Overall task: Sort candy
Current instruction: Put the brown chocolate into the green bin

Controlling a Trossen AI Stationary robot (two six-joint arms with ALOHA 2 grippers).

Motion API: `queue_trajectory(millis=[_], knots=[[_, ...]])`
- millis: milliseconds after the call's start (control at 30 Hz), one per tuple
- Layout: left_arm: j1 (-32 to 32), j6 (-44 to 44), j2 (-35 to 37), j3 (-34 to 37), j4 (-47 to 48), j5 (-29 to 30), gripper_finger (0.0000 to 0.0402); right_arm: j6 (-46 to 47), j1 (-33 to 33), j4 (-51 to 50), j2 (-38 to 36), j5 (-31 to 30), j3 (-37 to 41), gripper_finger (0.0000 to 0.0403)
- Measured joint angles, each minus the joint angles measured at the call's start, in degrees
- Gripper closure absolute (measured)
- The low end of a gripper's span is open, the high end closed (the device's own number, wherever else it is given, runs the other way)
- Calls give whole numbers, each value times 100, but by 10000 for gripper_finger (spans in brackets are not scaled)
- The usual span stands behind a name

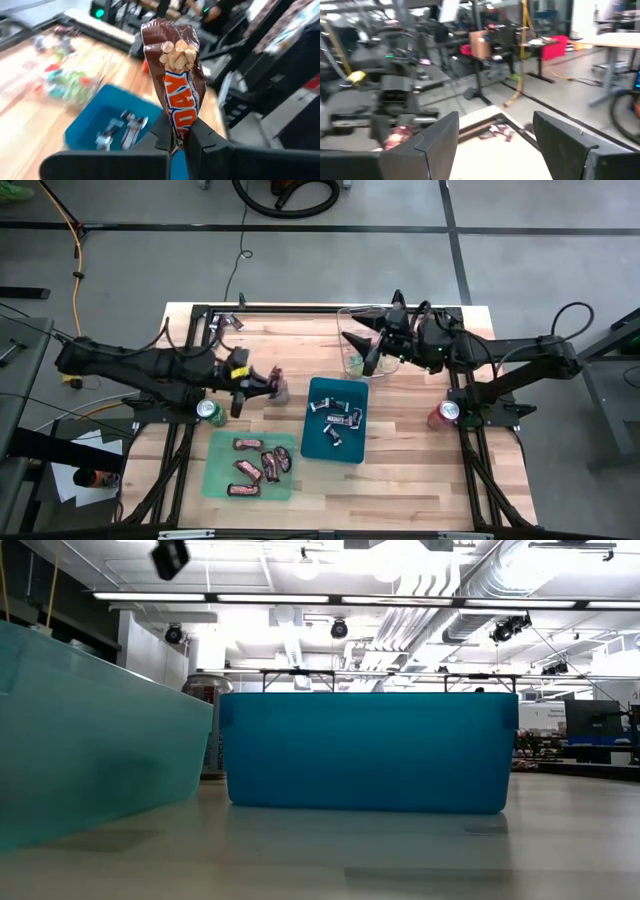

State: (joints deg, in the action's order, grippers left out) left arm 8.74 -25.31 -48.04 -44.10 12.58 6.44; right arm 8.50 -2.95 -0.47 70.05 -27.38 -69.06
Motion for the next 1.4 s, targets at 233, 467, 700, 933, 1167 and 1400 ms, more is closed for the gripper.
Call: queue_trajectory(millis=[233, 467, 700, 933, 1167, 1400], knots=[[663, -134, -349, 1, 52, 681, 401, 45, -5, -380, -244, -266, 0, 153], [1406, -1230, -1078, 0, 1081, -814, 401, 203, -3, -787, -341, -264, 0, 153], [2895, -2588, -1729, 6, 2678, -1236, 401, 359, 21, -1200, -340, -266, 0, 153], [3862, -3825, -2388, 8, 3616, -560, 399, 500, 82, -1397, -331, -266, 0, 153], [3896, -3546, -3082, 17, 3275, -333, 397, 517, 208, -1434, -328, -264, 0, 153], [3894, -3511, -3865, -2, 3226, -435, 397, 517, 224, -1438, -328, -266, 0, 153]])
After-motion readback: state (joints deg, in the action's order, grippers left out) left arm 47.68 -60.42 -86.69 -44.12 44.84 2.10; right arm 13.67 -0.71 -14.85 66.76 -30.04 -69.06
